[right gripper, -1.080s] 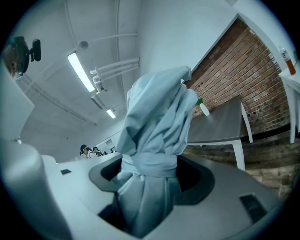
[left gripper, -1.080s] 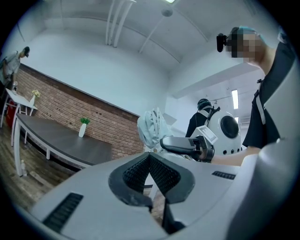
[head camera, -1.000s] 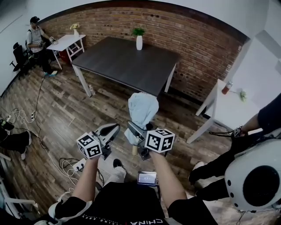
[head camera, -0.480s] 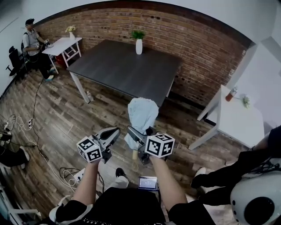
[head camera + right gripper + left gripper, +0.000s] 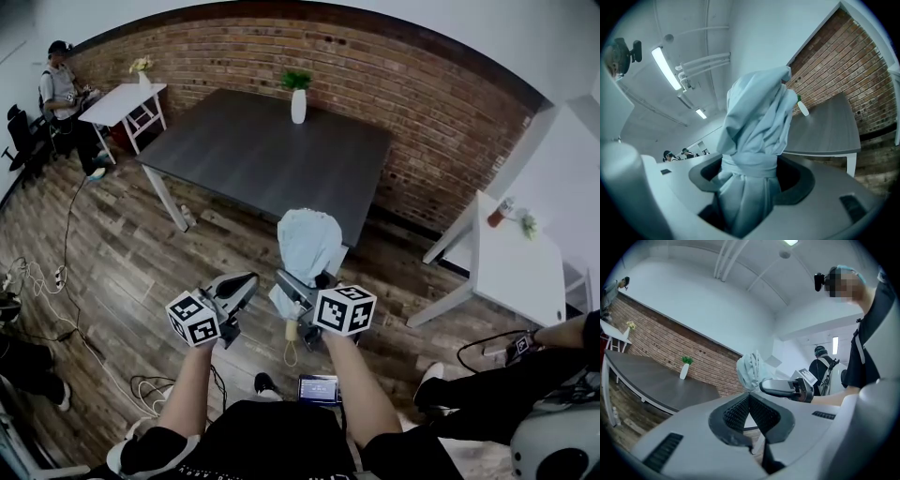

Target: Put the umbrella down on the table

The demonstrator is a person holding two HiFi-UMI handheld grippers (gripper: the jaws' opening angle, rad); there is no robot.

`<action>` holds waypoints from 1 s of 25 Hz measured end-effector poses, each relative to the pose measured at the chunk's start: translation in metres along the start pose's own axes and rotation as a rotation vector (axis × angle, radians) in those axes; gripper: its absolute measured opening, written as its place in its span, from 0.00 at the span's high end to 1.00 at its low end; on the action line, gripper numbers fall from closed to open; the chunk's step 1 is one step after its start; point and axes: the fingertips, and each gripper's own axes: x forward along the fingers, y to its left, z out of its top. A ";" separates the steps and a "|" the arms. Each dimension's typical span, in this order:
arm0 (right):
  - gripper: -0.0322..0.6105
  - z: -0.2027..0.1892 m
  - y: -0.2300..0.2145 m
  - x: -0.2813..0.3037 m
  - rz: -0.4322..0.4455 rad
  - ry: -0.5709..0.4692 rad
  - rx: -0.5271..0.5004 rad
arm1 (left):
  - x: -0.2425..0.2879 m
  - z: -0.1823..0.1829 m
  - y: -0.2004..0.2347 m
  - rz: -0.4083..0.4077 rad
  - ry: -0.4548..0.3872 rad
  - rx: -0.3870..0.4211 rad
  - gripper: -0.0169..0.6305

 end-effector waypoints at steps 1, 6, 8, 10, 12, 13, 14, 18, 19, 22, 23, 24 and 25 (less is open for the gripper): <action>0.48 0.003 0.000 0.008 -0.004 -0.003 0.000 | -0.002 0.004 0.009 -0.003 0.000 0.002 0.97; 0.48 0.013 0.006 0.046 -0.014 -0.029 0.005 | -0.018 0.019 0.047 -0.014 0.002 0.002 0.97; 0.48 0.012 0.009 0.057 -0.017 -0.036 0.015 | -0.024 0.021 0.057 -0.017 0.005 0.001 0.97; 0.48 0.009 0.010 0.066 -0.019 -0.035 0.019 | -0.030 0.022 0.066 -0.015 0.004 -0.004 0.97; 0.48 0.007 0.010 0.073 -0.022 -0.030 0.025 | -0.033 0.022 0.073 -0.016 0.003 -0.009 0.97; 0.48 0.007 0.010 0.075 -0.024 -0.029 0.028 | -0.034 0.021 0.075 -0.017 0.004 -0.013 0.97; 0.48 0.006 0.010 0.078 -0.026 -0.028 0.029 | -0.035 0.020 0.077 -0.017 0.003 -0.016 0.97; 0.48 0.003 0.008 0.088 -0.031 -0.018 0.030 | -0.039 0.015 0.087 -0.010 -0.002 -0.039 0.97; 0.48 0.004 0.006 0.091 -0.031 -0.014 0.030 | -0.039 0.015 0.090 -0.008 -0.003 -0.043 0.97; 0.48 0.006 -0.001 0.100 -0.031 -0.006 0.032 | -0.036 0.015 0.101 0.000 -0.007 -0.045 0.97; 0.48 0.007 -0.003 0.104 -0.029 -0.004 0.034 | -0.036 0.016 0.105 0.005 -0.008 -0.047 0.97; 0.48 0.008 -0.006 0.109 -0.026 -0.004 0.036 | -0.036 0.016 0.110 0.010 -0.008 -0.049 0.97; 0.48 0.009 -0.008 0.115 -0.023 -0.003 0.038 | -0.036 0.017 0.116 0.015 -0.008 -0.052 0.97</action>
